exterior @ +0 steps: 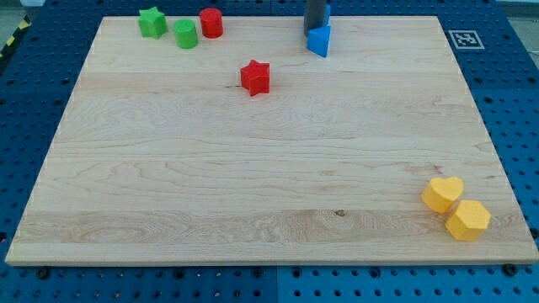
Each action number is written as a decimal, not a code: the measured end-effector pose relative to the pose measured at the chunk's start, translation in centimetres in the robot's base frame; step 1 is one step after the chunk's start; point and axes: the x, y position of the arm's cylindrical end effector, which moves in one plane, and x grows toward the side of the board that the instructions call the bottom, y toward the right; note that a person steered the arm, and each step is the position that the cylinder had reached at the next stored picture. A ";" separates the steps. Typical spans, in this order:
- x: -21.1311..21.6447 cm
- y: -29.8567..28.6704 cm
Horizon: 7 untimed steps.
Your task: Place the blue blocks vertical to each other
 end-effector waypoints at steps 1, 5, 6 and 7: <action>1.7 3.1; 10.3 3.8; 10.6 3.8; 11.8 3.8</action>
